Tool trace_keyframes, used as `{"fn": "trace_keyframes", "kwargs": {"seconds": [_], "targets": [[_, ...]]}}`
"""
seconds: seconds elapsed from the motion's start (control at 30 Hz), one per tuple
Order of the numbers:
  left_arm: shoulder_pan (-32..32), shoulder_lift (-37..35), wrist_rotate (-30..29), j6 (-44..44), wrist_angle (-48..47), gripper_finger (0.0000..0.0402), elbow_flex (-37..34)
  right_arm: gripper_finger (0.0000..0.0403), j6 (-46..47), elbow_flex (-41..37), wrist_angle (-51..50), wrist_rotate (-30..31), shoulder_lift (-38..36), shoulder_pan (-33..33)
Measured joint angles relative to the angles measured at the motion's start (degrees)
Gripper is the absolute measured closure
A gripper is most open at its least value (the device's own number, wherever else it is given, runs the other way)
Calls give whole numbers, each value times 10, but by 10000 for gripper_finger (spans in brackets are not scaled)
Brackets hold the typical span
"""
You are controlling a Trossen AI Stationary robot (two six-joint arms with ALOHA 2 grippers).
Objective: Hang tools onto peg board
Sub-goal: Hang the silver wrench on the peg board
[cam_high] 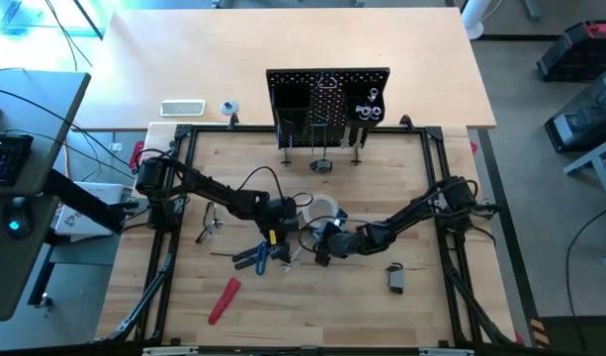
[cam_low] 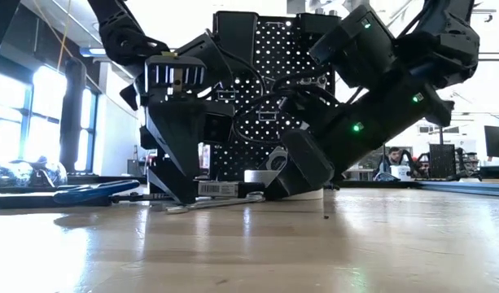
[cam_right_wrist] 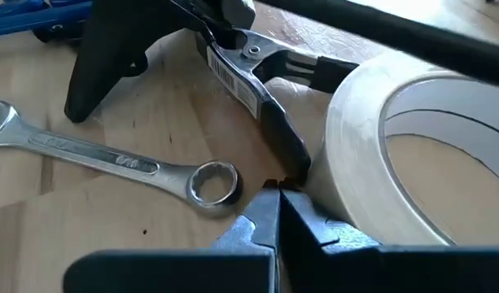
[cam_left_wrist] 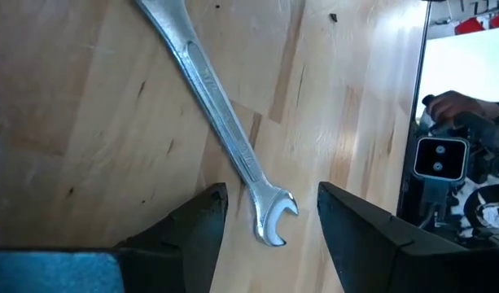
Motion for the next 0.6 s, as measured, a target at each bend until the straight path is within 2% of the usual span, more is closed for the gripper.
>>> {"fn": "trace_keyframes", "kwargs": {"seconds": [0.13, 0.43, 0.6], "targets": [[0, 0, 0, 11, -1, 211, 0, 401, 2, 0, -10, 23, -4, 13], [0, 0, -2, 17, -8, 211, 1, 401, -38, -2, -17, 32, -38, 15], [0, 0, -2, 17, -7, 211, 1, 396, -58, -2, 24, -23, -38, 12]]}}
